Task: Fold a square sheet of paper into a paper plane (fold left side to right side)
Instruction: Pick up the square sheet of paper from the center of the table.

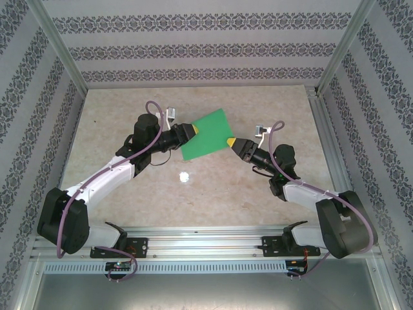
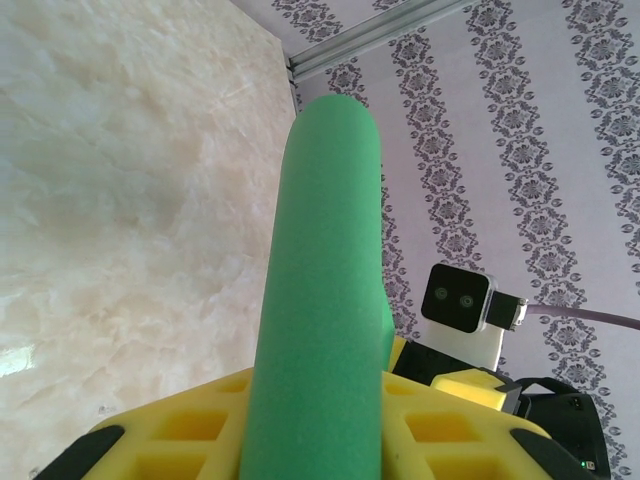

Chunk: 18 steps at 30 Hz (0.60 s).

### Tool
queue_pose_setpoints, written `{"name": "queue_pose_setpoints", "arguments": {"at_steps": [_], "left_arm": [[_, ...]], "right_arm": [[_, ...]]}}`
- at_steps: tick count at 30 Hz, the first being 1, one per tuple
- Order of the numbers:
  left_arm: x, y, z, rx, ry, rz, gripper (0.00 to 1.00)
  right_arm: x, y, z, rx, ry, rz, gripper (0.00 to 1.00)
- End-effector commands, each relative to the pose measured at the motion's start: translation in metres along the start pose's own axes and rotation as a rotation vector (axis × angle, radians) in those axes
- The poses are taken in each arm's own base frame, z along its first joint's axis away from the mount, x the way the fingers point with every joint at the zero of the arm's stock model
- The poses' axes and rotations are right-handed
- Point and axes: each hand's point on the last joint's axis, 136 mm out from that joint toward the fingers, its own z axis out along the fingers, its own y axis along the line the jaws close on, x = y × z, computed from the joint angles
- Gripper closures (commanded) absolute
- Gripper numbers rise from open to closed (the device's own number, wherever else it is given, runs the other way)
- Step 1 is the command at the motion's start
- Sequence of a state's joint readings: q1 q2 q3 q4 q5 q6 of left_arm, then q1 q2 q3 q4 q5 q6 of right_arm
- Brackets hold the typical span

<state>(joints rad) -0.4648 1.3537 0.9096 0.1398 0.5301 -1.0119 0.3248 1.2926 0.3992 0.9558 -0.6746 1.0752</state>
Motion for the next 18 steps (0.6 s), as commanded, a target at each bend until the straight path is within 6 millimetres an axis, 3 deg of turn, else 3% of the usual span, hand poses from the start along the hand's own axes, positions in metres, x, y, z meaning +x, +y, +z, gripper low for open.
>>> {"name": "queue_pose_setpoints", "arguments": {"at_steps": [1, 6, 10, 14, 17, 18], "left_arm": [[-0.0047, 0.0000, -0.0073, -0.008, -0.024, 0.031, 0.71], [-0.0045, 0.0034, -0.0090, -0.021, -0.028, 0.033, 0.71], [-0.0031, 0.0021, -0.0080, -0.007, -0.020, 0.034, 0.71], [-0.0013, -0.0013, -0.0086, 0.011, -0.014, 0.049, 0.70], [-0.0009, -0.0038, -0.0098, 0.020, -0.012, 0.070, 0.67], [-0.0013, -0.0057, -0.0113, 0.023, -0.010, 0.085, 0.64]], "right_arm": [[-0.0110, 0.0078, 0.0000, -0.006, -0.024, -0.043, 0.53], [-0.0155, 0.0055, -0.0050, 0.006, -0.045, -0.038, 0.52], [-0.0164, 0.0071, -0.0033, 0.007, -0.041, -0.036, 0.59], [-0.0161, 0.0068, -0.0009, 0.016, -0.029, -0.030, 0.74], [-0.0151, 0.0060, 0.0007, 0.035, -0.014, -0.037, 1.00], [-0.0148, 0.0054, 0.0003, 0.050, -0.008, -0.044, 1.00]]}}
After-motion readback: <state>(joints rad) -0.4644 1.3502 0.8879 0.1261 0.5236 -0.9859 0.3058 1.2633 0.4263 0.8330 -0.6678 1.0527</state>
